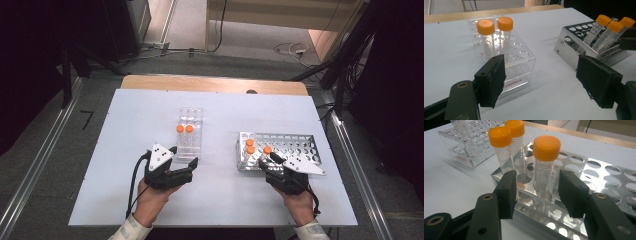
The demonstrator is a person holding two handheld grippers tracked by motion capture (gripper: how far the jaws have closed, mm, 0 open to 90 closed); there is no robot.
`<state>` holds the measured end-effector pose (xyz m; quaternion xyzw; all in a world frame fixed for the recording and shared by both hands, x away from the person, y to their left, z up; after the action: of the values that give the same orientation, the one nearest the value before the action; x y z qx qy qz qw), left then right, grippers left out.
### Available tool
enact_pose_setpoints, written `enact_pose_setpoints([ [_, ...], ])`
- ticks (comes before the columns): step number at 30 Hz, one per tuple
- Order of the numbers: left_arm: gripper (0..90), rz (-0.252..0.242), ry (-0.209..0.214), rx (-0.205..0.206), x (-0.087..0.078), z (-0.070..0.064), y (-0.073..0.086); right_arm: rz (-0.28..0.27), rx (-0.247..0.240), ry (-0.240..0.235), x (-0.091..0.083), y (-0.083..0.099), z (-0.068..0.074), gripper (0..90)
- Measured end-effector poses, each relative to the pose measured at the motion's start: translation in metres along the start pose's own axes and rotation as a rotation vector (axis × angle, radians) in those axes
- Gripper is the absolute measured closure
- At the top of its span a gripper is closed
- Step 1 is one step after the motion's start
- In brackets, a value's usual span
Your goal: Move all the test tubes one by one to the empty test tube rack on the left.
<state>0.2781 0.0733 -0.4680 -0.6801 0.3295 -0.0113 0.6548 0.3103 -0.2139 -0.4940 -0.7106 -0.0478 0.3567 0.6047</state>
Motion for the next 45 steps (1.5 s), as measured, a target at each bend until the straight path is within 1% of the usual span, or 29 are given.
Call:
enact_pose_setpoints([
  [6, 21.9, 0.010, 0.003, 0.002, 0.001, -0.001, 0.001, -0.014, 0.014, 0.008, 0.006, -0.002, -0.004, 57.0],
  [11, 20.6, 0.009, 0.005, 0.001, 0.002, -0.002, 0.002, -0.019, 0.007, 0.006, 0.010, -0.003, -0.004, 61.9],
  [19, 20.2, 0.009, 0.005, 0.003, 0.003, -0.002, 0.002, -0.010, 0.001, 0.007, 0.015, -0.002, -0.004, 66.0],
  [23, 20.2, 0.011, 0.005, 0.005, 0.003, -0.002, 0.002, -0.013, -0.002, 0.011, 0.015, -0.003, -0.004, 70.8],
  [26, 19.2, 0.013, 0.010, 0.010, 0.003, -0.003, 0.003, -0.020, -0.005, 0.011, 0.015, -0.004, -0.004, 71.2],
  [31, 17.6, 0.016, 0.012, 0.011, 0.003, -0.004, 0.003, -0.062, -0.019, 0.017, 0.006, -0.015, -0.001, 71.3],
  [33, 16.8, 0.016, 0.011, 0.011, 0.003, -0.003, 0.003, -0.080, -0.010, 0.017, 0.001, -0.022, -0.002, 71.3],
  [36, 16.8, 0.017, 0.011, 0.011, 0.004, -0.003, 0.003, -0.102, -0.013, 0.017, -0.007, -0.032, -0.001, 71.4],
  [42, 16.8, 0.015, 0.008, 0.008, 0.003, -0.002, 0.003, -0.123, -0.005, 0.007, -0.021, -0.041, -0.001, 71.4],
  [45, 16.8, 0.014, 0.008, 0.007, 0.003, -0.002, 0.002, -0.131, -0.011, -0.009, -0.028, -0.043, 0.003, 71.4],
])
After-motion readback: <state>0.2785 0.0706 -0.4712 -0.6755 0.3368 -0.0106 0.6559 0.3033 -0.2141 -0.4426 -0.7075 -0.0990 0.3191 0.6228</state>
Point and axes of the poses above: each handheld gripper's, and its own axes: x roughly forward along the jaws, y roughly out of its underside, z roughly to its left, the point moved 7 cm from there along x, roughly forward along the jaws
